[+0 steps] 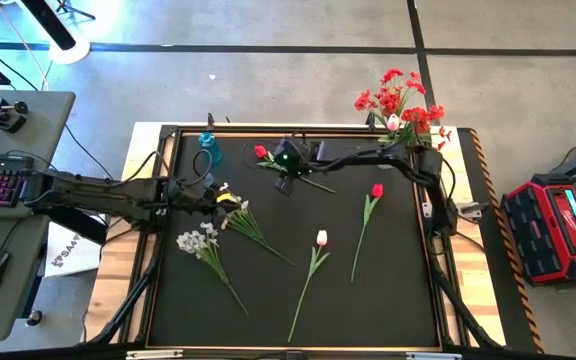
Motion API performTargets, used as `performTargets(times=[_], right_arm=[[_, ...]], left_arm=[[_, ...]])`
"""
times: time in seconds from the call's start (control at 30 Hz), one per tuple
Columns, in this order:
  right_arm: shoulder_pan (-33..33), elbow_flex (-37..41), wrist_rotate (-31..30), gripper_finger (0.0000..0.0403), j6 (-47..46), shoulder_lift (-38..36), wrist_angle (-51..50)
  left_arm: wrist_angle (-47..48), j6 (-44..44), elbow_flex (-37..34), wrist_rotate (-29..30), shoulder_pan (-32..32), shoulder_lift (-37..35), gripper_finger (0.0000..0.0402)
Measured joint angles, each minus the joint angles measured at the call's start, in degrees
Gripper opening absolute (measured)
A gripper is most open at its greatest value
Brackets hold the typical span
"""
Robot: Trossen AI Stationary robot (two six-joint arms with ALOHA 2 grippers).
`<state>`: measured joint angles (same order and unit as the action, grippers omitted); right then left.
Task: Sort flowers into vase by color
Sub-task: Put the pink flower into the transparent vase
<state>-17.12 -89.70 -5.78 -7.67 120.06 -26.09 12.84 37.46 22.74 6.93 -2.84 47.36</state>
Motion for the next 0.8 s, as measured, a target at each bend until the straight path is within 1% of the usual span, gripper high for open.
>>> performTargets(times=[0.1,0.2,0.27,0.33,0.4,0.5,0.6,0.7,0.8], right_arm=[[-1.58,0.04,3.49,0.0165,0.06,1.45,-2.11],[-2.55,0.05,5.27,0.0165,0.21,1.89,-3.72],[-2.98,0.05,5.44,0.0163,0.25,1.89,-4.7],[-3.29,0.05,5.51,0.0155,0.21,1.89,-5.39],[-3.53,0.05,6.98,0.0142,-0.3,1.86,-7.28],[-2.89,0.07,10.61,0.0122,-3.68,1.42,-11.77],[-0.53,0.07,12.29,0.0113,-9.15,0.46,-15.63],[2.0,0.07,11.78,0.0114,-14.57,-0.2,-17.94],[4.27,0.07,10.68,0.0115,-20.74,-1.25,-17.94]], left_arm=[[0.07,0.22,0.0,0.47,0.08,0.0,0.0074],[0.38,0.45,0.0,0.71,0.08,0.02,0.0074],[0.48,0.45,0.0,1.14,0.08,0.0,0.0074],[0.72,0.45,0.0,1.17,0.08,0.01,0.0074],[0.66,0.45,0.0,1.17,0.08,0.0,0.0074],[0.7,0.45,0.0,1.17,0.05,0.01,0.0074],[0.72,0.42,0.0,1.54,0.05,0.0,0.0074],[0.93,0.38,0.0,2.22,0.05,0.0,0.0074],[0.96,-0.77,0.0,2.24,0.08,0.01,0.0074]])
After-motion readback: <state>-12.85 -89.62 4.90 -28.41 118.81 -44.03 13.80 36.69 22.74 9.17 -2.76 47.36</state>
